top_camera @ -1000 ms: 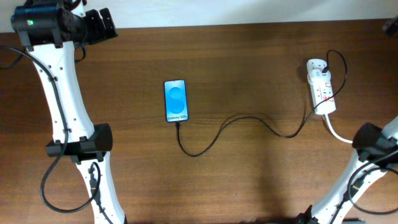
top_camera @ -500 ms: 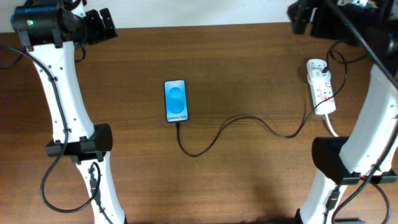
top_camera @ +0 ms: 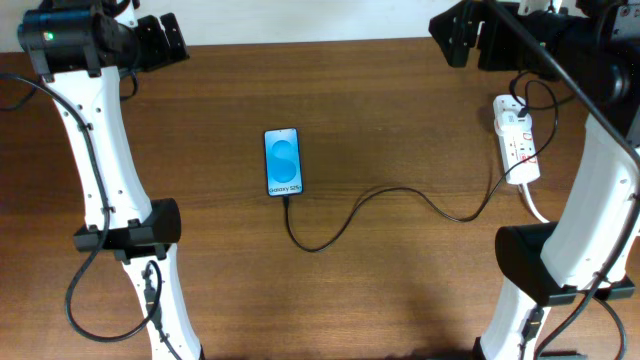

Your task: Plug charger to phone and switch on socket

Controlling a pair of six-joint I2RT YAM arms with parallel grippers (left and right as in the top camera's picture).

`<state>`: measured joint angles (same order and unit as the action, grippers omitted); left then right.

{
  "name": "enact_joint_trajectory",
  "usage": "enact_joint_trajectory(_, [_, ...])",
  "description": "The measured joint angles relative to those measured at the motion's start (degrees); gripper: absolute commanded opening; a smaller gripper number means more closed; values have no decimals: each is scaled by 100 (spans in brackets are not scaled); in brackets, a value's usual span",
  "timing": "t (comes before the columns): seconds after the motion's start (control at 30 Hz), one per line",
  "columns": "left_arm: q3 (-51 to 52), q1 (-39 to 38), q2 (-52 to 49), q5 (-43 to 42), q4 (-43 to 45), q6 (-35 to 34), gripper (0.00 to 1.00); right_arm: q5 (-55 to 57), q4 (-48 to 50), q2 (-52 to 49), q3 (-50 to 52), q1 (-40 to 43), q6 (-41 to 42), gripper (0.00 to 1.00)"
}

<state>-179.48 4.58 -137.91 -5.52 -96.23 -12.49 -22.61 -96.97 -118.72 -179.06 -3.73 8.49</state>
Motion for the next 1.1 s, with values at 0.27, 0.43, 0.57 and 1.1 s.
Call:
enact_joint_trajectory(0.27, [0,0,0,0,-2,0,99,0,0,26,0,44,-341,98])
enact_joint_trajectory(0.43, [0,0,0,0,-4,0,99,1327,33,448,195,-404,-859,98])
enact_joint_trajectory(0.57, [0,0,0,0,-4,0,99,1882,1176,1585,1722,-581,-1281,98])
enact_joint_trajectory(1.1, [0,0,0,0,-2,0,99,2109,6489,6260,10260,-282,-1873,98])
